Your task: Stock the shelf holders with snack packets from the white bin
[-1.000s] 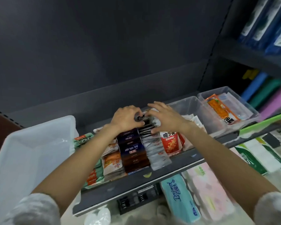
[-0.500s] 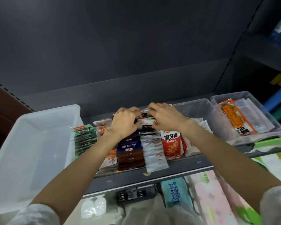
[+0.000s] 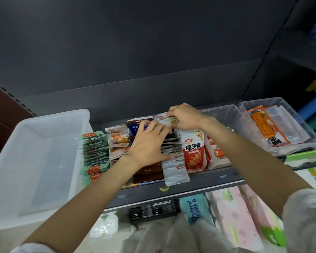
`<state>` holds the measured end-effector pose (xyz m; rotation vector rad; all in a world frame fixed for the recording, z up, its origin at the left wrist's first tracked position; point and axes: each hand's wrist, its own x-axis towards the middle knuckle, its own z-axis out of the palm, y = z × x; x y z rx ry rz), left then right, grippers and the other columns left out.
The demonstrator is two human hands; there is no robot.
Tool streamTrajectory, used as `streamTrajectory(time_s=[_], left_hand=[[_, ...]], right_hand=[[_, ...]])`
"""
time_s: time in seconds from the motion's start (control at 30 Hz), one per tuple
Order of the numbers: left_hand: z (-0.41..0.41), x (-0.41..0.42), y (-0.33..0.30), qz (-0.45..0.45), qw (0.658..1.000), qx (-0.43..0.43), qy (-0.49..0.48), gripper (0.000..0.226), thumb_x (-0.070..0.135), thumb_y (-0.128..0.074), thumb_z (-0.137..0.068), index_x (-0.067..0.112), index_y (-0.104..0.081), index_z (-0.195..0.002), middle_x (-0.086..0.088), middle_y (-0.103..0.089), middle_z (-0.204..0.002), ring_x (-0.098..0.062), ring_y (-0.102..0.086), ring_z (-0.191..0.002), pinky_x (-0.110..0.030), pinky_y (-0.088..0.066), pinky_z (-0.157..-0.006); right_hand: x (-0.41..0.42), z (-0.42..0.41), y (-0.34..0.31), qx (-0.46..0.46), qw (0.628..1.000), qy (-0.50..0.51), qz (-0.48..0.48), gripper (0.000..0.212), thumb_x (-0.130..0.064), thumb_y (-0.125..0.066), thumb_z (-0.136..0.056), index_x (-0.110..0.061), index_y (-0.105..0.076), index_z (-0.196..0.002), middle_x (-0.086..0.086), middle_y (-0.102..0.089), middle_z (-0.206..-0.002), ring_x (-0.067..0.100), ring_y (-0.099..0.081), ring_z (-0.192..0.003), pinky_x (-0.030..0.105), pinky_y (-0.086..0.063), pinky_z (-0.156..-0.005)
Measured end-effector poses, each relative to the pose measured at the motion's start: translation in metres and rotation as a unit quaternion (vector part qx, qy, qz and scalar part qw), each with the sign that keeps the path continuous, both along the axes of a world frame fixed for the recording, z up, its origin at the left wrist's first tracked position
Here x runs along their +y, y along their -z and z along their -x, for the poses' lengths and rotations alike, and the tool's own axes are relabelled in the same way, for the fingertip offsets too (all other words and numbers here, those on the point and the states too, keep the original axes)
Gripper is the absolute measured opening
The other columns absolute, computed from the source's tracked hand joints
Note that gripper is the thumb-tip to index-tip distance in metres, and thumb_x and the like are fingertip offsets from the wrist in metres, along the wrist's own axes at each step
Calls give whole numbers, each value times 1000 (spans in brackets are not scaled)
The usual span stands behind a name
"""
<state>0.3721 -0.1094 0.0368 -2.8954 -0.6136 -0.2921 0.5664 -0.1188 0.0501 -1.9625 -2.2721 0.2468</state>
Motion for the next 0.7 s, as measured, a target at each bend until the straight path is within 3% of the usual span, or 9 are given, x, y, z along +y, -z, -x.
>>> streamTrajectory(time_s=[0.13,0.23,0.4,0.5,0.57,0.63,0.7], left_hand=[[-11,-8,5,-6,995,91,-30,70,58,-52,-78,14,-41,-131,-2,-53,-123,-21,-45,-116,-40,-22,-103],[-22,-12,7,-38,993,108,-23,49,38,-45,-85,10,-44,-126,-4,-61,-111,-22,-56,-102,-33,-27,-98],[-26,-8,9,-54,985,162,-33,37,39,-46,-92,13,-51,-118,-3,-65,-101,-23,-58,-94,-34,-30,-96],[-24,1,5,-31,991,127,-32,27,36,-45,-93,19,-57,-109,1,-68,-88,-18,-60,-84,-33,-26,-99],[-22,8,0,-2,997,73,-38,31,37,-47,-91,21,-54,-116,2,-68,-86,-16,-61,-83,-33,-23,-99],[-20,14,-5,37,998,8,-56,39,38,-49,-90,20,-47,-123,2,-67,-81,-17,-62,-81,-33,-23,-100],[-19,18,-6,56,995,-51,-68,43,40,-58,-86,18,-50,-121,-2,-67,-90,-21,-61,-90,-35,-27,-98]], right_hand=[[0,0,1,-12,1000,-1,3,34,-35,-62,-88,-17,-61,-117,0,-58,-115,19,-48,-111,36,-33,-97],[-1,0,3,-14,1000,-6,0,35,-35,-61,-88,-17,-61,-117,-1,-58,-117,18,-48,-111,35,-32,-97],[-5,-1,6,-23,1000,-8,-3,38,-37,-60,-89,-16,-59,-121,-1,-56,-119,17,-49,-112,36,-33,-99],[-10,-2,8,-15,1000,-15,13,42,-39,-55,-92,-16,-54,-127,-1,-52,-125,16,-47,-117,36,-31,-101],[-15,-5,6,72,997,-1,22,39,-35,-50,-96,-17,-52,-130,-1,-48,-132,15,-44,-122,34,-30,-103],[-23,-7,1,227,973,31,41,35,-28,-47,-98,-21,-50,-132,-3,-44,-136,11,-41,-124,30,-33,-104],[-30,-9,-1,304,950,38,62,37,-30,-49,-97,-25,-45,-133,-6,-42,-135,8,-41,-122,31,-37,-102]])
